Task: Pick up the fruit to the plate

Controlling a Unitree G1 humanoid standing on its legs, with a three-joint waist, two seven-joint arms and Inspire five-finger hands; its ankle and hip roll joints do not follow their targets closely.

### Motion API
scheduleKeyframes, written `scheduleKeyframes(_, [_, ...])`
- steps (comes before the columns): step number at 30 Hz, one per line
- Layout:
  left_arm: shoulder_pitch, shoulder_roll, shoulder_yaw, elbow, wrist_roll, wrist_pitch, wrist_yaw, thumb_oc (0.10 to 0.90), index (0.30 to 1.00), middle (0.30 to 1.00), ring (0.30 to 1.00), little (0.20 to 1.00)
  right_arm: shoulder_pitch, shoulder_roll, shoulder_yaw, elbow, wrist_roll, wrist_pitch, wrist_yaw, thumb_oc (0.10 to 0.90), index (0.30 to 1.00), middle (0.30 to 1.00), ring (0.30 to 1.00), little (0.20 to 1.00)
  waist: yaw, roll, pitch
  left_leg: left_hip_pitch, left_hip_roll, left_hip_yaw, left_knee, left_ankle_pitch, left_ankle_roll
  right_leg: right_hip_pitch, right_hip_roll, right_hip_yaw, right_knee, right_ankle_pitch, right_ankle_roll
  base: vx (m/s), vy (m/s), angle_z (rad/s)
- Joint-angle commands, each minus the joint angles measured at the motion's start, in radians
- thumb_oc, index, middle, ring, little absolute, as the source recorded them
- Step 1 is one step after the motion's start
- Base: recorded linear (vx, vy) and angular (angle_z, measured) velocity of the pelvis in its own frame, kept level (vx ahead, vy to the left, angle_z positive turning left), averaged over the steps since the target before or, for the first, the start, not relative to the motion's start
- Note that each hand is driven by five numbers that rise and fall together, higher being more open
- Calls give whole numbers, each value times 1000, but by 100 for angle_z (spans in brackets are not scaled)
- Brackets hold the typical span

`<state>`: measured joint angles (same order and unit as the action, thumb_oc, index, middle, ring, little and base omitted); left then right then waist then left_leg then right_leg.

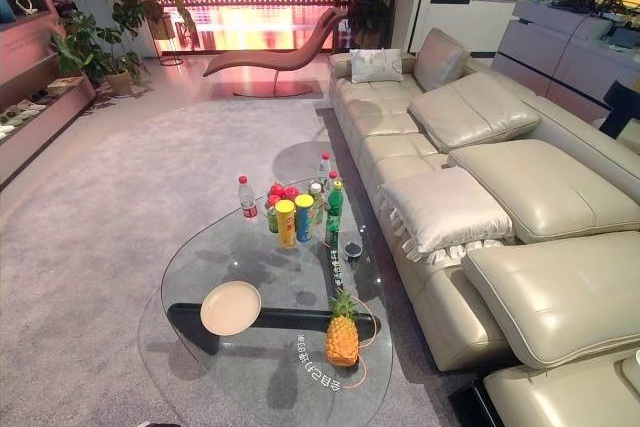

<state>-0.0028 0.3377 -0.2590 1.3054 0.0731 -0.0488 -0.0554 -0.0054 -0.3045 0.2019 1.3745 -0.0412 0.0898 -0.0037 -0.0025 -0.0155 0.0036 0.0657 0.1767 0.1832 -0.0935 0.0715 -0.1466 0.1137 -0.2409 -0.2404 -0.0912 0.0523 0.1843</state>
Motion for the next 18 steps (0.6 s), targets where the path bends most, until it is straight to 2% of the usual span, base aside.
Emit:
scheduleKeyframes(1, [-103,-22,23,13,-56,5,7,800,900,900,900,900,-99,-19,6,40,-36,7,-18,800,900,900,900,900,9,34,94,12,93,43,6,18,-37,-23,-90,-58,4,58,57,0,0,0])
scheduleKeyframes(7, [-100,-20,38,4,-98,7,20,800,900,900,900,900,-108,-31,2,38,-38,9,-33,800,900,900,900,900,11,50,126,-54,73,34,6,20,-30,-107,-110,-43,4,79,63,-10,21,-2])
scheduleKeyframes(11, [-117,-17,44,-8,-145,-4,11,800,900,900,900,900,-136,-50,9,32,-47,13,-36,800,900,900,900,900,6,60,181,-117,55,16,6,19,-23,-187,-117,-11,4,95,63,-85,60,-14])
scheduleKeyframes(15, [-151,-11,32,-29,-211,-27,-76,800,900,900,900,900,-175,-71,17,17,-36,17,-35,800,900,900,900,900,-1,64,238,-165,47,10,6,17,-15,-252,-118,19,4,109,60,-78,34,-5])
scheduleKeyframes(18, [-172,-7,26,-53,-330,-45,-125,800,900,900,900,900,-211,-96,23,5,-30,16,-30,800,900,900,900,900,-2,64,282,-195,46,7,6,19,-11,-291,-108,43,4,115,54,-78,30,-15])
